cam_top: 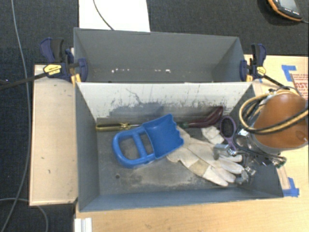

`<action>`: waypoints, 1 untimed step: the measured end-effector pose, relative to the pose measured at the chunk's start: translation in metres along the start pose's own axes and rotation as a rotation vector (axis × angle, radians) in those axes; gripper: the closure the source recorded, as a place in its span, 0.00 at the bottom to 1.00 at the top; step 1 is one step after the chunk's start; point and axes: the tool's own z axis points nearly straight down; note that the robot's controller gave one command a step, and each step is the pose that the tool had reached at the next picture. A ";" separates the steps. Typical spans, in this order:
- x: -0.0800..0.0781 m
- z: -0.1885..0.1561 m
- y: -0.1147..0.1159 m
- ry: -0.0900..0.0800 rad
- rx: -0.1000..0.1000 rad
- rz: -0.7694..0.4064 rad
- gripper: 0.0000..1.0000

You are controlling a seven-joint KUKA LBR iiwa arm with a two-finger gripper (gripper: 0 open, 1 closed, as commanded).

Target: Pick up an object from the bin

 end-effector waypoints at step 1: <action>-0.067 0.006 -0.048 -0.011 -0.008 -0.055 0.00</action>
Offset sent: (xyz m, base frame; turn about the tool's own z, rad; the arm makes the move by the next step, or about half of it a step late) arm -0.0030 0.0512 -0.0025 0.2161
